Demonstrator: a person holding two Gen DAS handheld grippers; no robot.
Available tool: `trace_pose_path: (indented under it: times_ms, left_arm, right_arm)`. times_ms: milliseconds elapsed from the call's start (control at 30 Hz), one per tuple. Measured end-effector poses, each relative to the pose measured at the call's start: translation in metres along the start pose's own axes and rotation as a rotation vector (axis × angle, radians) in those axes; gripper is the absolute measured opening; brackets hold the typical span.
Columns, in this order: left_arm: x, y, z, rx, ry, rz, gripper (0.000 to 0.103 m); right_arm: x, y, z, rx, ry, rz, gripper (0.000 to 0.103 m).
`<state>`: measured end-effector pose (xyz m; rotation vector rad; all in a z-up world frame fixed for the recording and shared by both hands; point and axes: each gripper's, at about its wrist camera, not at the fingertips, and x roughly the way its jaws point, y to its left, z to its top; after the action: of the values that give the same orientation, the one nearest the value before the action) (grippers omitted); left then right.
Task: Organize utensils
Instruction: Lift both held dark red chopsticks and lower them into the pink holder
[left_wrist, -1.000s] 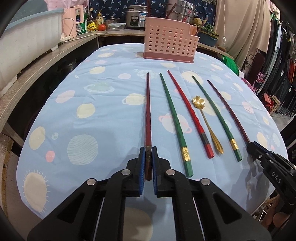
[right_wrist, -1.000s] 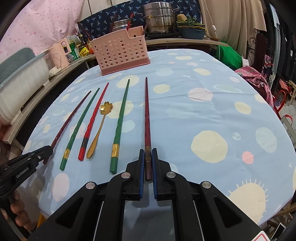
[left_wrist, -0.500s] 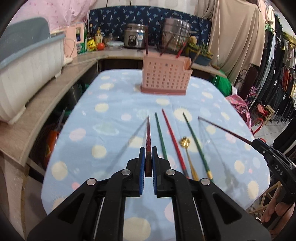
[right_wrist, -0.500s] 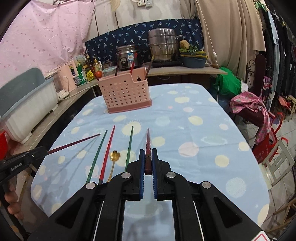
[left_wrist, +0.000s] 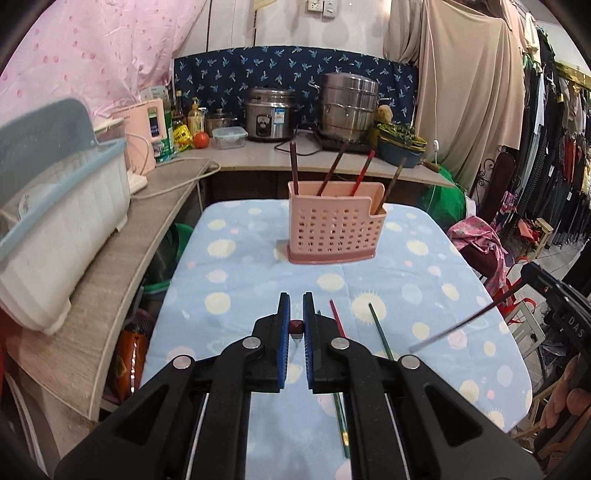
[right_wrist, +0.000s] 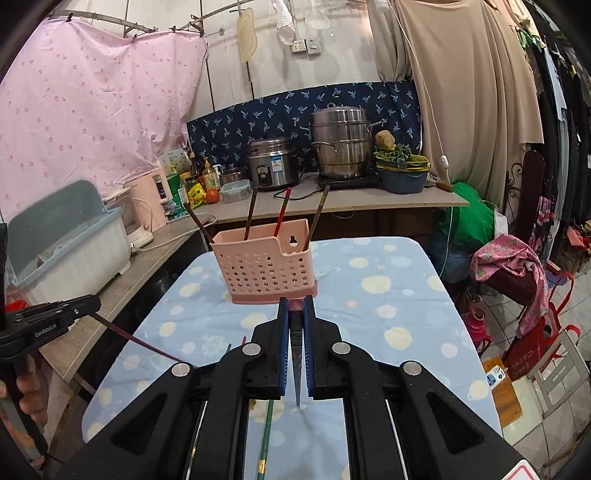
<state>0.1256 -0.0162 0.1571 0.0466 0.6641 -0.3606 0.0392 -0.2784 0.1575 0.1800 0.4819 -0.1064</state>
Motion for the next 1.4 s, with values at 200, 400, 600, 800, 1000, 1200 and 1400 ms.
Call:
trace_pose_path:
  times_ms: [200,400,600,800,1000,1200,1400]
  left_arm:
    - [0.006,0.0,0.026,0.005,-0.015,-0.012,0.007]
    - [0.015,0.001,0.062,0.003,-0.031,-0.052,0.007]
    - [0.019,0.001,0.113,-0.008,-0.097,-0.056,0.007]
    - [0.025,-0.009,0.169,-0.003,-0.188,-0.046,0.007]
    - [0.045,-0.02,0.218,-0.003,-0.273,-0.028,0.007]
    - [0.072,-0.024,0.238,0.006,-0.334,-0.005,0.007]
    - [0.111,-0.02,0.24,-0.001,-0.32,0.007,0.007]
  right_arm:
    - [0.013,-0.003,0.032,0.022,-0.014,0.038,0.007]
    - [0.03,0.0,0.068,0.041,-0.039,0.085,0.007]
    - [0.054,0.01,0.118,0.028,-0.095,0.11,0.007]
    - [0.085,0.017,0.17,0.035,-0.14,0.136,0.007]
    - [0.116,0.028,0.214,0.039,-0.192,0.147,0.007]
    - [0.157,0.037,0.227,0.028,-0.177,0.133,0.007]
    - [0.199,0.037,0.21,0.017,-0.111,0.116,0.007]
